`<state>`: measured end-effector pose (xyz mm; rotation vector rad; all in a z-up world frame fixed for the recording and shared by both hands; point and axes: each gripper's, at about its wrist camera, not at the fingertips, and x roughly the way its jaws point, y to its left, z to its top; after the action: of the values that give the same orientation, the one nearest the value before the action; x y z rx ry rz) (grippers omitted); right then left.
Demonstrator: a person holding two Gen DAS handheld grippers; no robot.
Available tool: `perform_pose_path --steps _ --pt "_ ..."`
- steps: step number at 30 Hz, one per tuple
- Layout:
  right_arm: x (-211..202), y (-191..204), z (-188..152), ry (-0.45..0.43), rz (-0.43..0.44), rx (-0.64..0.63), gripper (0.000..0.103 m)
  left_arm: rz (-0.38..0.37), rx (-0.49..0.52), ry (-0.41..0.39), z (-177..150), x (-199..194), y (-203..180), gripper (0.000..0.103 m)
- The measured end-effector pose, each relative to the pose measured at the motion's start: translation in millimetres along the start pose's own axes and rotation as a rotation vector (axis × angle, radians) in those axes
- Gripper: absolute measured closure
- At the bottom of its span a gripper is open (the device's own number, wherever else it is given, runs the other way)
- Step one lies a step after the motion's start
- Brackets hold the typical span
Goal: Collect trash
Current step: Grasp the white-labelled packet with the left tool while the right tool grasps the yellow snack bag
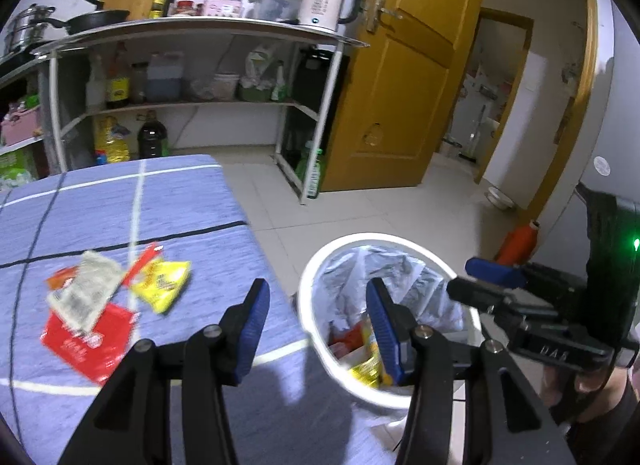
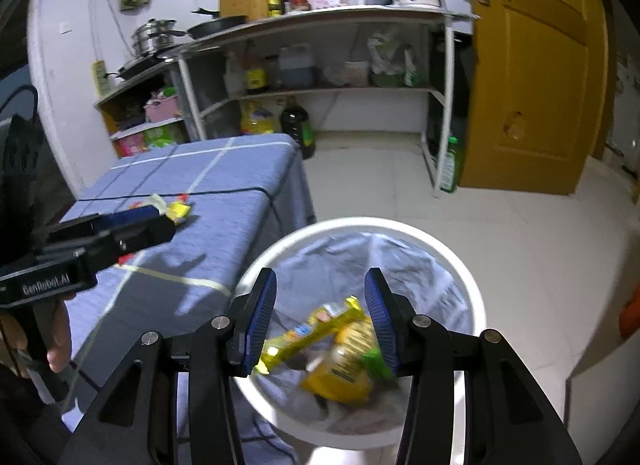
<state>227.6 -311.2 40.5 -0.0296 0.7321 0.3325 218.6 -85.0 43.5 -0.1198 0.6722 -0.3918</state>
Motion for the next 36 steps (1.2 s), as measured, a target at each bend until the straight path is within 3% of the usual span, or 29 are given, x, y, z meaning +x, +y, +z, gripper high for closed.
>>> perform_pose_path --steps 19,25,36 --pt "45 112 26 0.034 0.172 -0.199 0.056 0.196 -0.116 -0.005 -33 -53 112 0.048" --pt "68 137 35 0.061 0.206 -0.234 0.056 0.22 -0.129 0.015 -29 -43 139 0.048" --pt "109 151 52 0.109 0.23 -0.246 0.056 0.231 -0.055 0.069 -9 -6 159 0.048"
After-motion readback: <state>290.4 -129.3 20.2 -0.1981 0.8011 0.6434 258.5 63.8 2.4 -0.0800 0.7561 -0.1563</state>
